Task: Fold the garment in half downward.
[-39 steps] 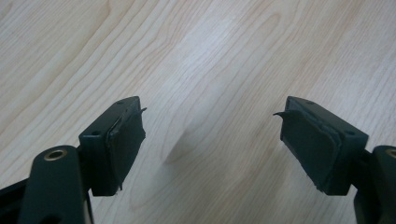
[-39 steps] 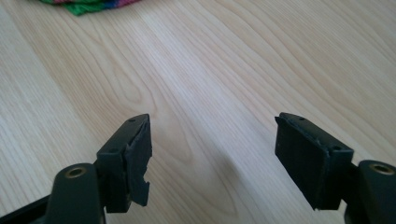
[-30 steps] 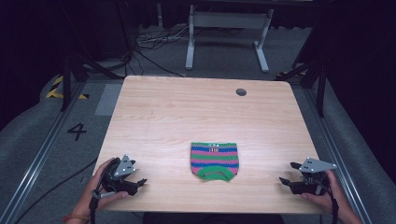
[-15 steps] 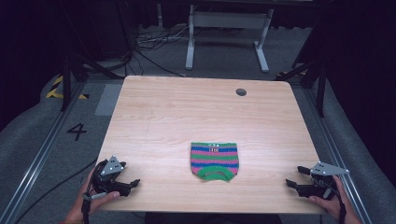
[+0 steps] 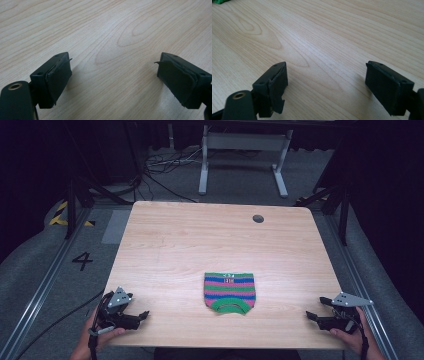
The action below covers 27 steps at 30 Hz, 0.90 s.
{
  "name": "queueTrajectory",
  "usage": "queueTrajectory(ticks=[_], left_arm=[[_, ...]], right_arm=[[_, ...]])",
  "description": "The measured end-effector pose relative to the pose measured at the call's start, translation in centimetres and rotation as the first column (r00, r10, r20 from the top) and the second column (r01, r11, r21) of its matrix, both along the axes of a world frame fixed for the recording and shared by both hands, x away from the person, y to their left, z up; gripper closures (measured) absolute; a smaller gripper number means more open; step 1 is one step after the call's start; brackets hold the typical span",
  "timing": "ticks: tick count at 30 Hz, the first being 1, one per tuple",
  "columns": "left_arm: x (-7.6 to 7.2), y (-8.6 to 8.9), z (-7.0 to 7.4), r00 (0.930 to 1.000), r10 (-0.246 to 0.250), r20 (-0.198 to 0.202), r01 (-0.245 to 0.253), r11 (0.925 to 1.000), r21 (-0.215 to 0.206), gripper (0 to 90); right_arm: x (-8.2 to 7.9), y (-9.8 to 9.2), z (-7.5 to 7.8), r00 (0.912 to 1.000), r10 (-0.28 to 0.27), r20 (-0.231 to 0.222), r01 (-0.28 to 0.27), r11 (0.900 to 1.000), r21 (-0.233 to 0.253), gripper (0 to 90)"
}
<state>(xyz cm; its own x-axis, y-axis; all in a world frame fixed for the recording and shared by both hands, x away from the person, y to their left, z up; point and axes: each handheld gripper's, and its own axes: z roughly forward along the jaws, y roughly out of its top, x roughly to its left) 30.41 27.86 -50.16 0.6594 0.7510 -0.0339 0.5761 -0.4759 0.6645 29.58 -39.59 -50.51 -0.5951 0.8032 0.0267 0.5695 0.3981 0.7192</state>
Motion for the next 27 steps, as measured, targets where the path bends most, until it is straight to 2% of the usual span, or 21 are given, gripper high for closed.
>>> queueTrajectory(ticks=[7,10,12,13,27], left_arm=[[0.0,-0.06,0.02,0.9998,0.017,-0.005,-0.017,0.9998,0.008,11.0],[0.21,-0.15,-0.07,0.999,0.044,-0.01,-0.044,0.9989,0.016,5.8],[0.43,-0.26,-0.15,0.9963,0.082,-0.027,-0.081,0.9965,0.019,0.0],[0.45,-0.26,-0.13,0.9957,0.088,-0.027,-0.088,0.9959,0.023,0.0],[0.45,-0.26,-0.13,0.9957,0.088,-0.027,-0.087,0.9959,0.023,0.0]], right_arm=[[-0.01,0.01,0.0,1.0,-0.001,0.0,0.001,1.0,0.0,18.4],[0.0,0.01,0.0,1.0,-0.001,0.001,0.001,1.0,0.0,18.3],[0.0,0.01,0.0,1.0,-0.001,0.0,0.001,1.0,0.0,18.4],[0.0,0.01,0.0,1.0,-0.001,0.0,0.001,1.0,0.0,18.4],[-0.08,-0.08,0.01,1.0,-0.003,-0.001,0.003,1.0,0.001,18.4]])
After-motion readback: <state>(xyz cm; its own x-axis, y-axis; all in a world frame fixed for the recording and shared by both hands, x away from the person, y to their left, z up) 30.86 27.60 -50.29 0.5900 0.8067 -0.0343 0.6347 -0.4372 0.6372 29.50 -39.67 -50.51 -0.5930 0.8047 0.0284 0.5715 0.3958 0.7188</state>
